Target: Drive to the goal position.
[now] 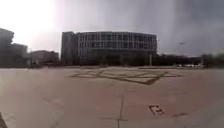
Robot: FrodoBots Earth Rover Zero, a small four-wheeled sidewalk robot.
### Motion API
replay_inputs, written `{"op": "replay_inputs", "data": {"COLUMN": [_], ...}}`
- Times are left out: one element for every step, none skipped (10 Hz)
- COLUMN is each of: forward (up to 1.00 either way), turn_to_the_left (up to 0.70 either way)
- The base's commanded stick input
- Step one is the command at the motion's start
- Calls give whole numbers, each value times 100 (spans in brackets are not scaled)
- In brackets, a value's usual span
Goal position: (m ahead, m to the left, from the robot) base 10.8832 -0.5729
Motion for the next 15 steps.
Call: {"op": "replay_inputs", "data": {"forward": [98, 98, 98, 98, 98, 98, 76, 26, 0, 0, 0, 1, 46, 100, 100], "turn_to_the_left": [0, 0, 0, 0, 0, 0, 0, 0, 0, 0, 0, 0, 0, 0, 0]}}
